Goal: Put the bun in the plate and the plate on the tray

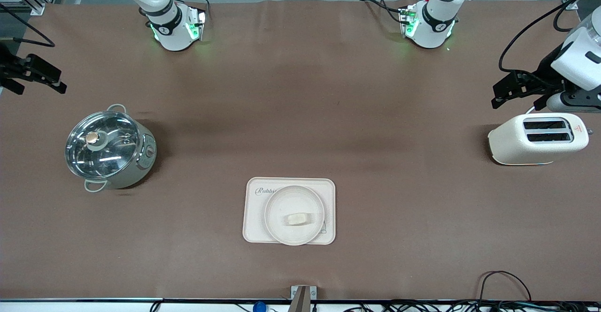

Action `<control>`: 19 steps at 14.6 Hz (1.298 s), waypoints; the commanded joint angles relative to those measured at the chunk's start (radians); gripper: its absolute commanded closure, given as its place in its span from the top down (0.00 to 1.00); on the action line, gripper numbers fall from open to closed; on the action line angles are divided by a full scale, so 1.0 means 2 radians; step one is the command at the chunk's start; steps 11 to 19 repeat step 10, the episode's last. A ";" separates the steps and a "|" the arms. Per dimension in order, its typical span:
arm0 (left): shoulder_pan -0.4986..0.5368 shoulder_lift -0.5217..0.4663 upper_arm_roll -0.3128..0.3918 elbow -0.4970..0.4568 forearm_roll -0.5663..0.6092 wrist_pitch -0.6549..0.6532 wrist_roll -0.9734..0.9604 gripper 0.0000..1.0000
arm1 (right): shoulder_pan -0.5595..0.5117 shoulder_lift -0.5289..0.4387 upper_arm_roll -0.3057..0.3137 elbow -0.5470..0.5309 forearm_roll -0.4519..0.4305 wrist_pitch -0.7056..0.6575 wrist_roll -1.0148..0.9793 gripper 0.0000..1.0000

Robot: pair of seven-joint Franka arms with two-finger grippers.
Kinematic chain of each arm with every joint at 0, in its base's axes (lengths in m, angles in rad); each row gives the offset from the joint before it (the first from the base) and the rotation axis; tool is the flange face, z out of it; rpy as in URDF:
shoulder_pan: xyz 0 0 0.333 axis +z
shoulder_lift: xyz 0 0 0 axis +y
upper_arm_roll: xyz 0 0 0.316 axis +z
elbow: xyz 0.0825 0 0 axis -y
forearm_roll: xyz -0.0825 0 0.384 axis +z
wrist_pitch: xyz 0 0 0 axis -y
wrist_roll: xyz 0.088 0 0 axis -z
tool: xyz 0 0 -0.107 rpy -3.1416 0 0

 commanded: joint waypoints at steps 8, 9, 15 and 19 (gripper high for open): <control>0.004 0.003 0.002 0.012 0.002 -0.004 -0.001 1.00 | -0.052 -0.013 0.044 -0.008 -0.006 0.001 -0.017 1.00; 0.004 0.003 0.003 0.012 0.002 -0.004 0.000 1.00 | -0.051 -0.013 0.044 -0.008 -0.006 0.001 -0.016 1.00; 0.004 0.003 0.004 0.012 0.008 -0.004 0.001 1.00 | -0.050 -0.013 0.044 -0.008 -0.006 0.001 -0.017 1.00; 0.004 0.003 0.004 0.012 0.008 -0.004 0.001 1.00 | -0.050 -0.013 0.044 -0.008 -0.006 0.001 -0.017 1.00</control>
